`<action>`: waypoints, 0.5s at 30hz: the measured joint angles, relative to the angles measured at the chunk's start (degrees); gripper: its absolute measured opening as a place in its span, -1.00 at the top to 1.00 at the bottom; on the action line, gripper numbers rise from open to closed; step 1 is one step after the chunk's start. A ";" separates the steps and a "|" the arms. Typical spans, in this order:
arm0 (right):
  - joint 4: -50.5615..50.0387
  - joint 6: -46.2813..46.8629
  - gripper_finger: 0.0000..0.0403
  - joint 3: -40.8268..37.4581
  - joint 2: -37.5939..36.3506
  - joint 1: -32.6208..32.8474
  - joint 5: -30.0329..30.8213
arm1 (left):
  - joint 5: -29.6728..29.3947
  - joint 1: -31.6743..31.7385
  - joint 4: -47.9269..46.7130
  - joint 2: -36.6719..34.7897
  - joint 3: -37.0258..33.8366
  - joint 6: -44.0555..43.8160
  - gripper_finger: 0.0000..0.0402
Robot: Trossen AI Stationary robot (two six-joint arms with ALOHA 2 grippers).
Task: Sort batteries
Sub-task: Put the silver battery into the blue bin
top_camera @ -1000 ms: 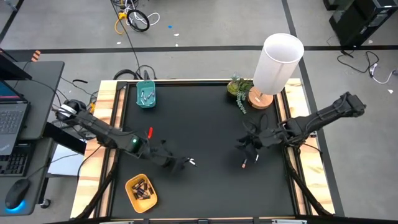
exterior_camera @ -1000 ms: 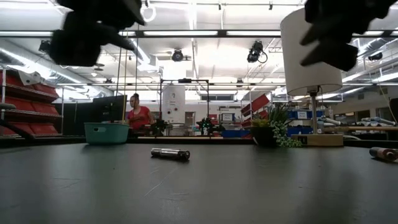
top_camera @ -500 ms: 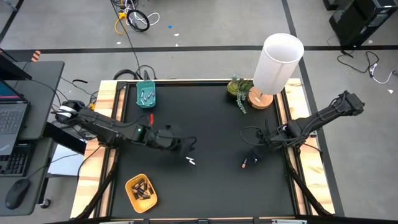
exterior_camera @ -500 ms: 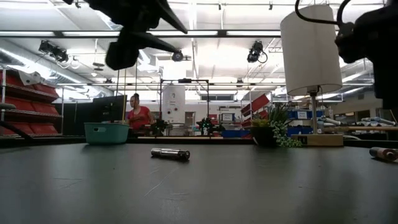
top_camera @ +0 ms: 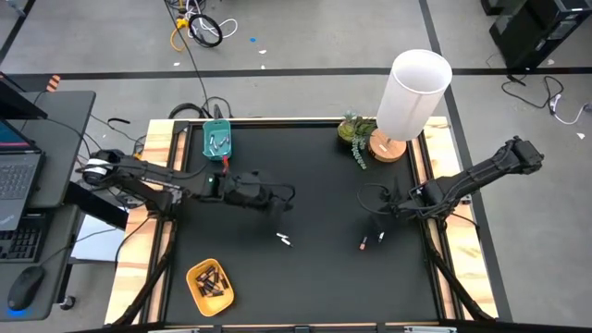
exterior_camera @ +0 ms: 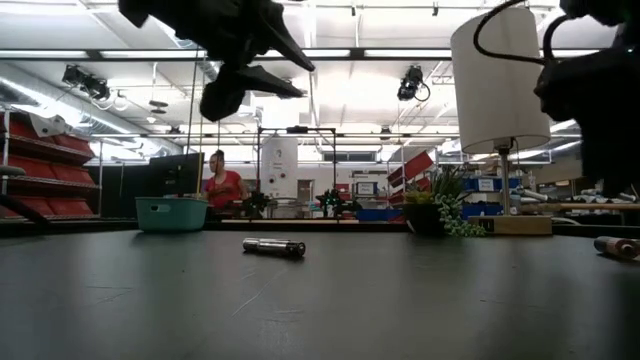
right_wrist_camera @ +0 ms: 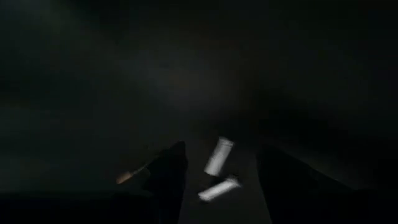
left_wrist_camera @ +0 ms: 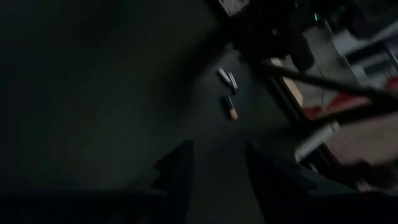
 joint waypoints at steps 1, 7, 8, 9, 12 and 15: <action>1.91 -0.22 0.11 -0.21 0.00 0.25 0.36 | 3.01 0.97 -0.12 0.00 0.00 1.16 0.20; 5.06 -7.02 0.11 0.95 -0.02 7.03 0.81 | 17.31 3.92 -0.50 0.00 0.00 4.87 0.20; 4.93 -7.83 0.11 0.99 0.00 8.74 1.19 | 17.84 4.02 -0.60 0.00 0.00 5.83 0.20; 4.87 -8.16 0.11 1.05 0.00 10.51 2.03 | 18.21 4.10 -0.66 0.00 0.00 6.62 0.20; 4.11 -6.78 0.11 1.20 0.64 15.99 6.60 | 18.20 4.54 -0.63 0.00 0.00 7.32 0.20; 2.20 -6.79 0.11 1.20 2.48 20.40 8.05 | 18.14 4.86 -0.60 0.00 0.00 8.07 0.20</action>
